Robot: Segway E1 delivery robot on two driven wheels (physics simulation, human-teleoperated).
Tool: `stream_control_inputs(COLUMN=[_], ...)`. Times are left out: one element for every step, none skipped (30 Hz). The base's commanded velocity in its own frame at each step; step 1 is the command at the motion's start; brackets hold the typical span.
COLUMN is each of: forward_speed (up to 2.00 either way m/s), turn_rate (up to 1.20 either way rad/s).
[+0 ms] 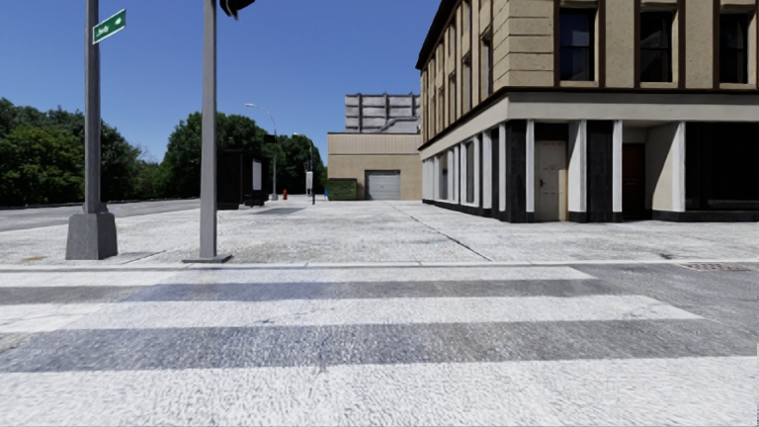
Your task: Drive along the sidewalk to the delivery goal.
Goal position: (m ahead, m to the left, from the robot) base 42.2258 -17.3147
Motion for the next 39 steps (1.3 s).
stream_control_inputs(forward_speed=[2.0,2.0,2.0,2.0,2.0,2.0,2.0,2.0,2.0,2.0,2.0,2.0,2.0,2.0,2.0,2.0,2.0,2.0,2.0,2.0,2.0,2.0,2.0,2.0,2.0,2.0,2.0,2.0,2.0,2.0,2.0,2.0,2.0,2.0,2.0,2.0,2.0,2.0,2.0], turn_rate=[0.22,0.22,0.22,0.22,0.22,0.22,0.22,0.22,0.22,0.22,0.22,0.22,0.22,0.22,0.22,0.22,0.22,0.22,0.22,0.22,0.22,0.22,0.22,0.22,0.23,0.25,0.29,0.29,0.3,0.3,0.3,0.3,0.3,0.3,0.3,0.3,0.3,0.3,0.3])
